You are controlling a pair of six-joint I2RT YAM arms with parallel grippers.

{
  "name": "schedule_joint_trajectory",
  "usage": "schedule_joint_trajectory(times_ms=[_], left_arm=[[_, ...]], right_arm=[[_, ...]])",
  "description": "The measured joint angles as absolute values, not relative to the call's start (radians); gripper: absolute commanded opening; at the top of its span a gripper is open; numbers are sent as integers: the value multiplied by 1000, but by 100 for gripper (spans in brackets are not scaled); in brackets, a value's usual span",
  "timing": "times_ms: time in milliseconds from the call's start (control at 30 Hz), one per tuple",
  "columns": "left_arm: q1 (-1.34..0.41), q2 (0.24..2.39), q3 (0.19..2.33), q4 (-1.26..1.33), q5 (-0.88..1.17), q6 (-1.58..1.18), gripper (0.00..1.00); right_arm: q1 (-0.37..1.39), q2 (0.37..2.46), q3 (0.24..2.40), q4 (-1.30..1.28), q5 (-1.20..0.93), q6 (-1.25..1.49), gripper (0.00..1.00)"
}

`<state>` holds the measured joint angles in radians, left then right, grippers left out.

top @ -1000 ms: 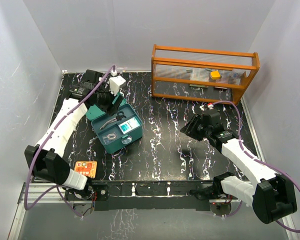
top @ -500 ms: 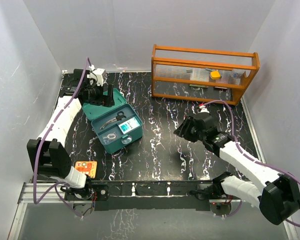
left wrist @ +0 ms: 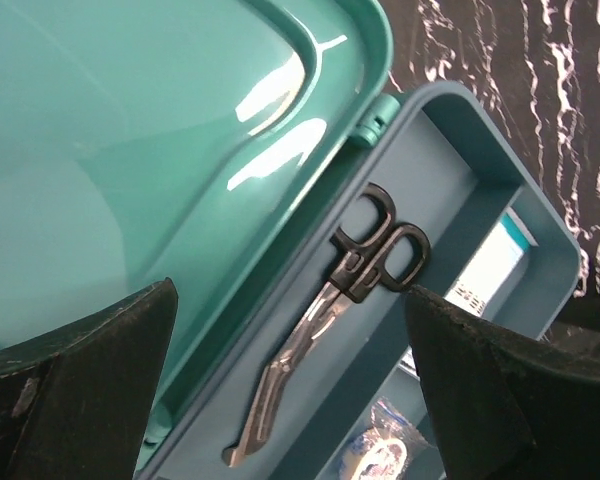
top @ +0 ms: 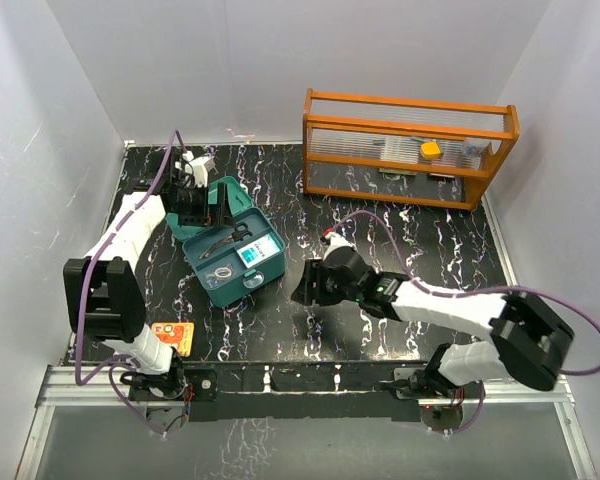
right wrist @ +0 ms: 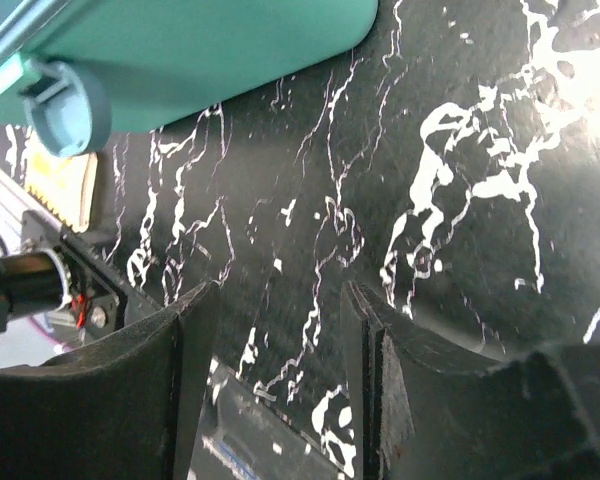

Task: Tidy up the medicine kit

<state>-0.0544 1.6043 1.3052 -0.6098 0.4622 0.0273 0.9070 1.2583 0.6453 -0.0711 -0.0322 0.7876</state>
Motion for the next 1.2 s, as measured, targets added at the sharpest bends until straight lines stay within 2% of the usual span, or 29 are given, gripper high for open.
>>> schedule_joint_trajectory(times_ms=[167,533,867,1200], left_arm=[[-54,1595,1273,-598,520,34,90],[-51,1548,1209,-564,566,-26,79],[-48,1486,1143,-578,608,-86,75],[-117,1454,1095,-561,665,-121,77]], right_arm=[[915,1409,712,-9,-25,788,50],[909,1518,856,58,54,786,49],[809,1539,897,10,68,731,49],[685,1559,957,-28,49,658,48]])
